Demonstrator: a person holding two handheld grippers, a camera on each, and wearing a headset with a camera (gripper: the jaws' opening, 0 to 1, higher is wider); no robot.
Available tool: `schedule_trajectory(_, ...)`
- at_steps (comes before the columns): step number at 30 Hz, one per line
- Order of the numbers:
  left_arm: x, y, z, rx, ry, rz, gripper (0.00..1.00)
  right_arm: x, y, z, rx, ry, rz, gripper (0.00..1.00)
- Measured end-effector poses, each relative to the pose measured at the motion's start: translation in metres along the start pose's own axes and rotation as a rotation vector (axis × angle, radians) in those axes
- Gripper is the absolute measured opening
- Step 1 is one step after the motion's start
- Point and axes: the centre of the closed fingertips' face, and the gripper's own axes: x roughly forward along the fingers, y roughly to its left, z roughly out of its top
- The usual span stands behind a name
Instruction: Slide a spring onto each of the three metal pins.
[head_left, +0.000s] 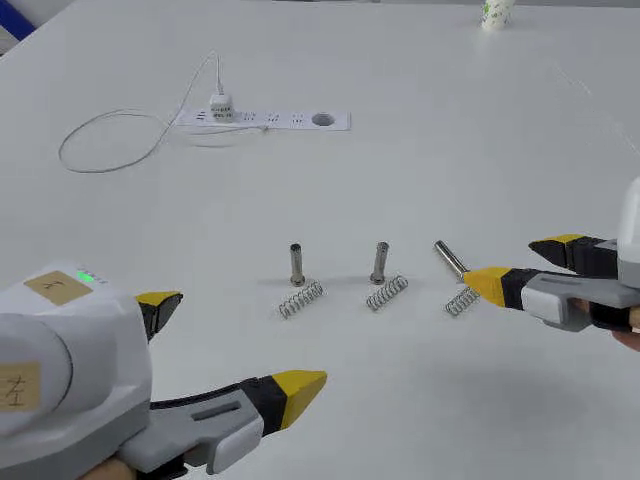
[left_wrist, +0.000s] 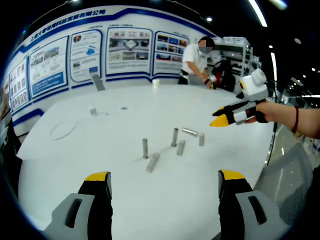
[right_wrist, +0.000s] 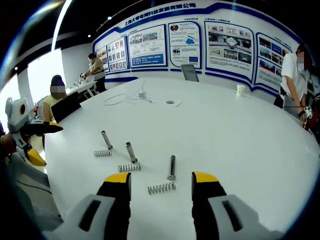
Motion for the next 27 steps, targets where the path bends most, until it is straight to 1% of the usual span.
schedule_trajectory(5, 0.004, -0.001, 0.0, 0.008, 0.0, -0.01, 0.89, 0.016, -0.006, -0.002, -0.001, 0.022, 0.01, 0.43)
schedule_trajectory(11, 0.008, -0.002, 0.0, 0.017, 0.001, -0.015, 0.88, 0.032, -0.009, -0.005, -0.003, 0.047, 0.017, 0.38)
schedule_trajectory(13, 0.009, -0.002, -0.002, 0.013, 0.003, -0.018, 0.88, 0.038, -0.008, -0.007, -0.024, 0.058, 0.025, 0.35)
schedule_trajectory(15, 0.01, -0.003, -0.003, 0.011, 0.002, -0.022, 0.88, 0.043, -0.01, -0.006, -0.053, 0.057, 0.012, 0.32)
schedule_trajectory(16, 0.01, -0.003, -0.003, 0.013, 0.003, -0.024, 0.87, 0.046, -0.01, -0.007, -0.05, 0.061, 0.017, 0.32)
schedule_trajectory(20, 0.012, -0.004, -0.005, 0.011, 0.006, -0.027, 0.87, 0.057, -0.009, -0.008, -0.032, 0.072, 0.032, 0.31)
schedule_trajectory(23, 0.012, -0.005, -0.007, 0.015, 0.006, -0.032, 0.86, 0.066, -0.008, -0.009, -0.057, 0.074, 0.034, 0.29)
schedule_trajectory(27, 0.013, -0.006, -0.009, 0.018, 0.008, -0.037, 0.86, 0.074, -0.009, -0.01, -0.062, 0.076, 0.037, 0.27)
